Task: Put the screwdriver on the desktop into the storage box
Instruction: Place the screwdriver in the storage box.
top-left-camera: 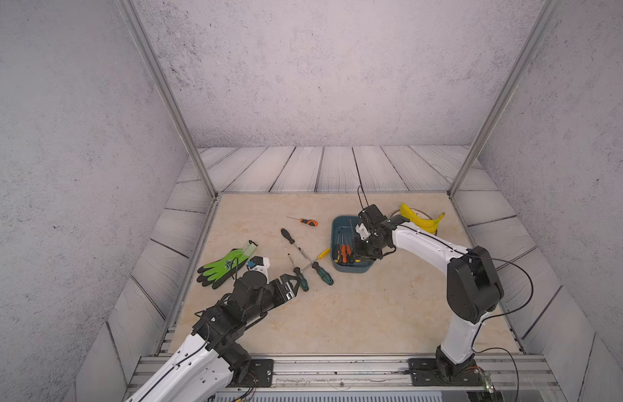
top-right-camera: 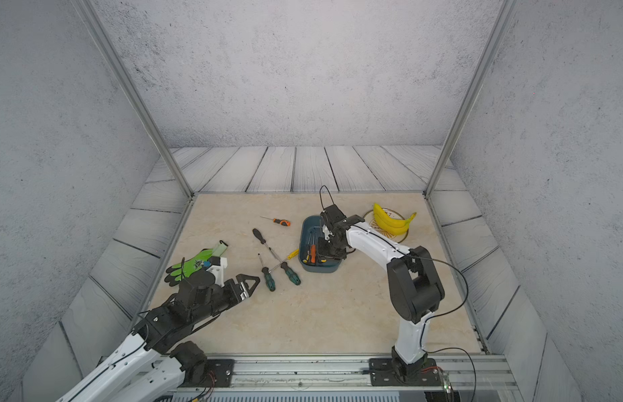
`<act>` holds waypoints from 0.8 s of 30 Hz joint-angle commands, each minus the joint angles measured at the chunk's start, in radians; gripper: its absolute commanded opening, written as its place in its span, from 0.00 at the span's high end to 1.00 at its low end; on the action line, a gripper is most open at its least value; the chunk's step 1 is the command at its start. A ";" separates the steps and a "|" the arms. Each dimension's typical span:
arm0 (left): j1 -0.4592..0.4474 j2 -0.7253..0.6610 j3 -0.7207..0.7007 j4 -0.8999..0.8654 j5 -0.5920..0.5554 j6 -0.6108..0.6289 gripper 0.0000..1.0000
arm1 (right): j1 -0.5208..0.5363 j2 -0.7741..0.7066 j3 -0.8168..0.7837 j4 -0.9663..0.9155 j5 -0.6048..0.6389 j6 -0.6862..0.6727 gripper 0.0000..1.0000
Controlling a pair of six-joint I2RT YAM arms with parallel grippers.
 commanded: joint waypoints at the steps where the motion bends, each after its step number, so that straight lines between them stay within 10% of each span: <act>1: 0.014 -0.010 -0.011 -0.011 0.006 -0.003 0.19 | -0.008 0.028 0.037 -0.016 0.047 -0.014 0.88; 24: 0.030 -0.028 -0.037 -0.004 0.023 -0.015 0.21 | -0.012 0.211 0.142 -0.055 0.098 0.005 0.60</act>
